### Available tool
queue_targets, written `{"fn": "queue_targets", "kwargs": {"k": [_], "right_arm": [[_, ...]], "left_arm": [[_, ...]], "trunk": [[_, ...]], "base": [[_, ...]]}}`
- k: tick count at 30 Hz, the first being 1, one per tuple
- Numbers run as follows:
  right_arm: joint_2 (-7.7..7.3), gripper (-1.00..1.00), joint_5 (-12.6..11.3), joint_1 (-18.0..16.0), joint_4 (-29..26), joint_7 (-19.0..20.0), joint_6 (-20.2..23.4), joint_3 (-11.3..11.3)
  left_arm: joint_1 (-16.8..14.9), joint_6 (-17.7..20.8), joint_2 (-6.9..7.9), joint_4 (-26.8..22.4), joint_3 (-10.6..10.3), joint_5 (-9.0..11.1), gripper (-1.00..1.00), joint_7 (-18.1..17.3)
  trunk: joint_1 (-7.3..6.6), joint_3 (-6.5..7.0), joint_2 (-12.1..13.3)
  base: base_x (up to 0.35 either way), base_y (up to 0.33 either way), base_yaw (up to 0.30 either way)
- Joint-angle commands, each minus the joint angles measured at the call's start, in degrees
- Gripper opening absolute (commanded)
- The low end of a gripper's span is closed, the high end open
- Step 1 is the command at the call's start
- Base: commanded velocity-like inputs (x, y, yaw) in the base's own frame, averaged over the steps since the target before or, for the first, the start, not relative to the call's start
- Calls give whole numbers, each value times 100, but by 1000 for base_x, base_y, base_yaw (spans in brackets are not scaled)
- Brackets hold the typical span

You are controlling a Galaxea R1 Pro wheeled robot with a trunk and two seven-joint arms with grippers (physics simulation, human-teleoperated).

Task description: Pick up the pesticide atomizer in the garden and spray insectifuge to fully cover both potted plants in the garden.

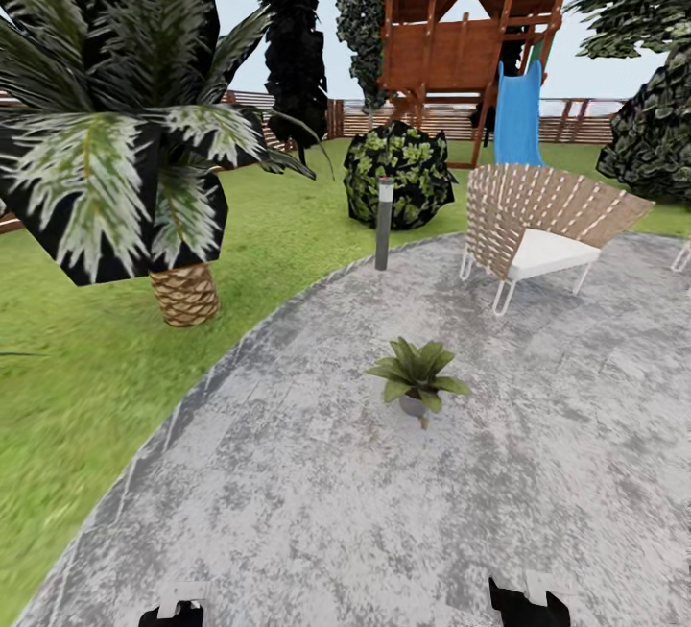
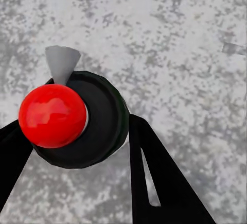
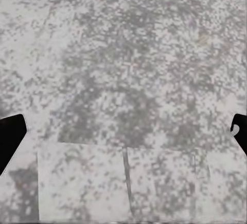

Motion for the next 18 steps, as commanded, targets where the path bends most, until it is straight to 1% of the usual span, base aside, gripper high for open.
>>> {"fn": "queue_targets", "kwargs": {"k": [1, 12, 18], "right_arm": [[0, 100, -32, -4, 2, -21, -13, 48], [0, 100, -34, -4, 2, -22, -13, 45], [0, 100, -41, -4, 2, -14, -13, 45]], "left_arm": [[-2, -17, -1, 4, 48, -24, -100, -18], [-2, -23, 35, -10, 47, -16, -100, -25], [-2, -26, 50, -36, 50, -16, -100, -25]], "trunk": [[0, -7, -2], [0, -13, -2], [0, -13, -2]], "base": [[45, 323, -284], [7, 323, -292], [-74, 317, -297]]}}
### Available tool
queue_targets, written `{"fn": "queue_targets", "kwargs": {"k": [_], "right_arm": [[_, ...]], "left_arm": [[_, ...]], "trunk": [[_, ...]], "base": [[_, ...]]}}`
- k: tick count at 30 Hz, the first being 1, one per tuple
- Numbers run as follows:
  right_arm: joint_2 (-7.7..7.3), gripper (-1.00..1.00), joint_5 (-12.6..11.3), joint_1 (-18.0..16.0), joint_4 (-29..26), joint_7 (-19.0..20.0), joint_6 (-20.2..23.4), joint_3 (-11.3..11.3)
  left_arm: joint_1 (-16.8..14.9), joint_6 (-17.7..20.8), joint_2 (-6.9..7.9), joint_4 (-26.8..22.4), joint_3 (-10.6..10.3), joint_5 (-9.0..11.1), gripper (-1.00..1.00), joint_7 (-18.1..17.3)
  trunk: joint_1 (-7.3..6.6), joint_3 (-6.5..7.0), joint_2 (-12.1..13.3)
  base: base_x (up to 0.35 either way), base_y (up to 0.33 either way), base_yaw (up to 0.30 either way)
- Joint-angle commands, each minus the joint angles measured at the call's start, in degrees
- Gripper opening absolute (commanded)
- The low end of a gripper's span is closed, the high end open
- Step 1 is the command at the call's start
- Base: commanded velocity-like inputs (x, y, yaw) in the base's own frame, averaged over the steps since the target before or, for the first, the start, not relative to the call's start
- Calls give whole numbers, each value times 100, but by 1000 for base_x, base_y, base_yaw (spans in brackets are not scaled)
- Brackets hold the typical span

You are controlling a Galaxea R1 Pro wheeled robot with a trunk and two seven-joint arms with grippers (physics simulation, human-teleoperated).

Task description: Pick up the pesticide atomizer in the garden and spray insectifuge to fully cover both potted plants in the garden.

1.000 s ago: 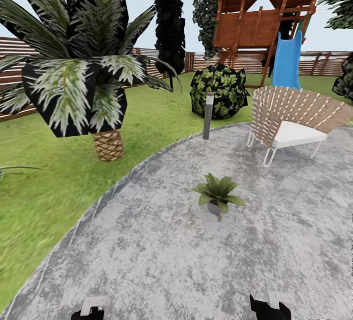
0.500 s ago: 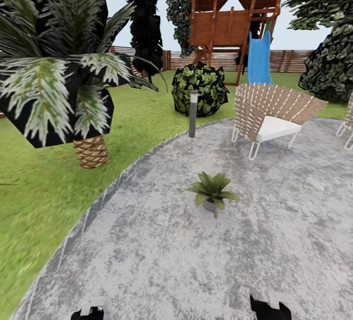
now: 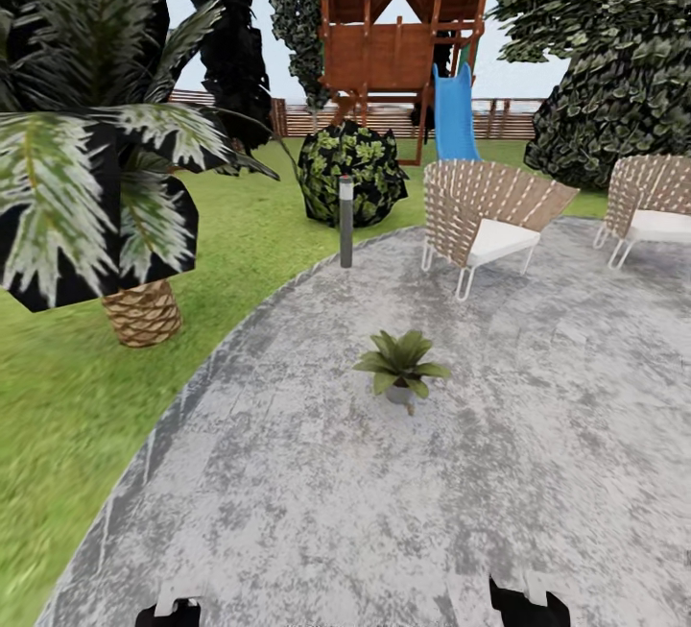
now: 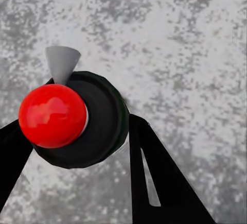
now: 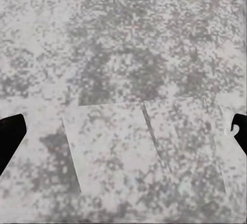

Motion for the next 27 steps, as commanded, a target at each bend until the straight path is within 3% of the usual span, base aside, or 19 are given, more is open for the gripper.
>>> {"fn": "queue_targets", "kwargs": {"k": [1, 7, 12, 15, 18, 22, 25, 27], "right_arm": [[0, 100, -33, -4, 2, -21, -13, 49], [0, 100, -48, -4, -6, -36, -13, 35], [0, 100, -46, -4, -13, -35, -20, 44], [8, 100, -19, -4, -12, -16, -21, 64], [10, 100, 132, -4, -129, -4, -15, 262], [-41, 100, 1097, -4, -961, -1, -2, 1065], [-64, 100, 2103, -4, -1493, 122, 5, 1281], [-67, 100, 2809, -4, -1649, 471, 9, 1312]], "left_arm": [[-1, -14, 3, -1, 46, -24, -100, -22], [-3, -9, 6, -28, 42, -25, -100, -24], [-16, -7, 9, -49, 3, -77, -100, -82], [-28, 12, 84, -78, -69, -143, -100, -196], [-101, 67, 217, -140, -294, -568, -100, -737], [-485, 234, 348, -326, -452, -1458, -100, -1864], [-829, 483, 376, -411, -497, -2424, -100, -3020], [-1019, 554, 372, -501, -503, -2970, -100, -3612]], "trunk": [[-2, -5, -2], [-2, -7, -2], [-2, -8, -2], [-2, -8, -2], [-2, -8, -2], [-2, -8, -2], [-2, -8, -2], [-2, -8, -2]], "base": [[-102, 312, -297], [-65, 262, -200], [-4, 40, -14], [0, 3, -1], [0, 0, 0], [0, 0, 0], [0, 0, 0], [0, 0, 0]]}}
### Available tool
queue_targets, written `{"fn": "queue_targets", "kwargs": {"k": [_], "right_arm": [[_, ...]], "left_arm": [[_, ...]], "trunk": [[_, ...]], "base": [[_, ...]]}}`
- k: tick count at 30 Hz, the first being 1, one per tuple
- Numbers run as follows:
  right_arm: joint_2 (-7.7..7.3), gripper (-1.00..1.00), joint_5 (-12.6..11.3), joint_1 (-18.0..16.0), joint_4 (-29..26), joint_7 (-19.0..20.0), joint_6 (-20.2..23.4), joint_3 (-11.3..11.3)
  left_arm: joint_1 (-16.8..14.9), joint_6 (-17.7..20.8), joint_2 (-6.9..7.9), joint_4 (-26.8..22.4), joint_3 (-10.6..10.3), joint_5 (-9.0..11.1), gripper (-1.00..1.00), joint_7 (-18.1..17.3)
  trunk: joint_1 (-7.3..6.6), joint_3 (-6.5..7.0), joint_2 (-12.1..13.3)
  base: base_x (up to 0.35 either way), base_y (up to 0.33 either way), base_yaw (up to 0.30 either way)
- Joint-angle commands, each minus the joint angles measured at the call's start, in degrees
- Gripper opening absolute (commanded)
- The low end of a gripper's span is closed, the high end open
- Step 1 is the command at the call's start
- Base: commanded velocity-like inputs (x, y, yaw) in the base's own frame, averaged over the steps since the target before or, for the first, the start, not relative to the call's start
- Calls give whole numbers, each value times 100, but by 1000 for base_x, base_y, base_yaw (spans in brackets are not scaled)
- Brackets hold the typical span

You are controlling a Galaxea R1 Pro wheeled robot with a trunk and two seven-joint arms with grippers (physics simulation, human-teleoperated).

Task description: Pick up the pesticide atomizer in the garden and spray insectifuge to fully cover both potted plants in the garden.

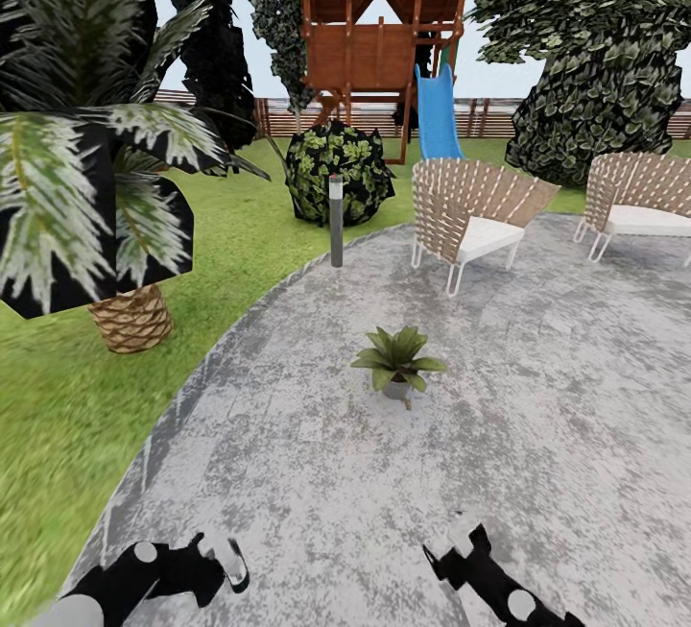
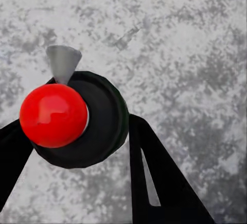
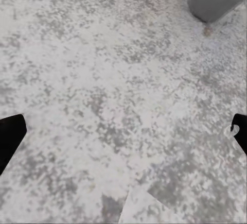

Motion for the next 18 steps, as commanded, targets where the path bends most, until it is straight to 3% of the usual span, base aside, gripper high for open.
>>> {"fn": "queue_targets", "kwargs": {"k": [1, 4, 9, 14, 18], "right_arm": [[-3, 100, 464, -2, -116, 435, -10, 4], [-4, 100, 917, -2, -402, 1407, 2, 5], [-6, 100, 1033, -161, -704, 2579, 117, 4], [158, 100, 1007, -323, -866, 2731, 278, 5], [288, 100, 1020, -453, -774, 2611, 148, -36]], "left_arm": [[-103, 2, -6, -74, -9, -407, -100, -404], [-320, 179, -47, -355, -6, -913, -100, -1095], [-464, 1000, -83, -1285, -11, -1059, -100, -2277], [-301, 832, -224, -1437, -169, -1045, -100, -2164], [-312, 913, -93, -1303, -45, -1036, -100, -2160]], "trunk": [[-1, -5, -2], [-1, -5, -2], [-1, -5, -2], [-1, -5, -1], [-1, -5, -1]], "base": [[0, 0, 0], [0, 0, 0], [0, 0, 0], [0, 0, 0], [0, 0, 0]]}}
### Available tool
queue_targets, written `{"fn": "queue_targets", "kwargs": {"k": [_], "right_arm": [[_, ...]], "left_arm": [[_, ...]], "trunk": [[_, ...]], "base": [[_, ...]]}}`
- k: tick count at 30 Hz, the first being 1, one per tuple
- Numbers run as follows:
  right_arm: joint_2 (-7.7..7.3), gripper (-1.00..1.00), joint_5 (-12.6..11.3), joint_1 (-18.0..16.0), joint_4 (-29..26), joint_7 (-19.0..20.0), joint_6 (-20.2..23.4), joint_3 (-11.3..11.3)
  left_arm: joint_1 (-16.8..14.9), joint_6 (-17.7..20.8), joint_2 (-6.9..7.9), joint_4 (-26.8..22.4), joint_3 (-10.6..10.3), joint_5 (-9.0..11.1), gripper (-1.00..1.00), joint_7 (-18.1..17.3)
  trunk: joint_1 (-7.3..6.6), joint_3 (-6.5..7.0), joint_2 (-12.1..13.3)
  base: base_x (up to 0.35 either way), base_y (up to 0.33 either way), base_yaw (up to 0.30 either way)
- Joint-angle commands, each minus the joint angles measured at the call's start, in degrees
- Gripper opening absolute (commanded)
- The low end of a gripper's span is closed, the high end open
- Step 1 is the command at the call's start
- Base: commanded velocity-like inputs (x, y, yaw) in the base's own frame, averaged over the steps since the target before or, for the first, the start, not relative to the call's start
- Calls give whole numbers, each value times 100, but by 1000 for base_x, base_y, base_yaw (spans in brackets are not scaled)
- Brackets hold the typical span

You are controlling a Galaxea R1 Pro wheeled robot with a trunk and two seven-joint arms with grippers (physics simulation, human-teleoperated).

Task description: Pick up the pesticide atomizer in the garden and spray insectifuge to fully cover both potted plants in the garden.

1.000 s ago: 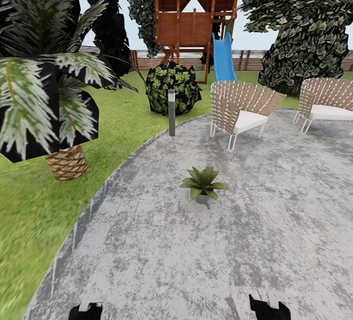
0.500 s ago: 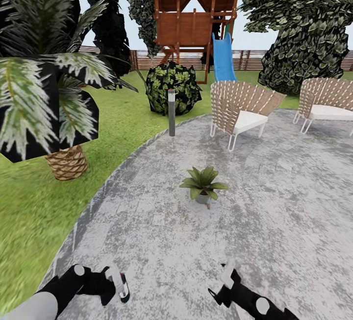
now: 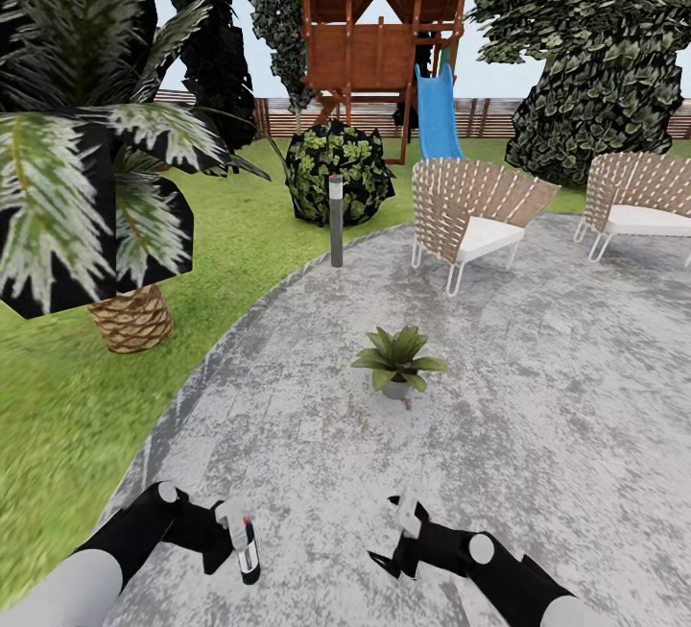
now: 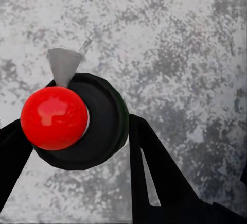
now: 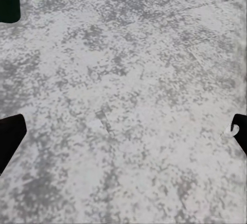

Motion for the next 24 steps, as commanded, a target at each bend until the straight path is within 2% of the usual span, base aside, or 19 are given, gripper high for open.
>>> {"fn": "queue_targets", "kwargs": {"k": [1, 4, 9, 19, 20, 24], "right_arm": [[31, 100, 61, -36, 30, -46, -67, -2], [128, 100, 61, -62, -5, -142, -150, -4], [291, 100, 76, -66, -167, 21, -128, -9], [295, 100, 69, -72, -489, 342, 188, -17], [295, 100, 69, -72, -1339, 1338, 661, -21], [289, 100, 70, -72, -1387, 1437, 682, -28]], "left_arm": [[-6, 6, 34, 24, 28, -16, -100, -19], [-19, -2, 47, 32, 24, -18, -100, -18], [-76, -151, 45, 31, 0, -64, -100, -20], [-101, -470, -17, -111, -11, -121, -100, -29], [-102, -919, -33, -123, -15, -128, -100, -38], [-108, -1128, -81, -146, -25, -139, -100, -78]], "trunk": [[-1, -5, -2], [-1, -5, -2], [-1, -5, -2], [-1, -5, -2], [-1, -5, -2], [-1, -5, -2]], "base": [[0, 0, 0], [0, 0, 0], [0, 0, 0], [0, 0, 0], [0, 0, 0], [0, 0, 0]]}}
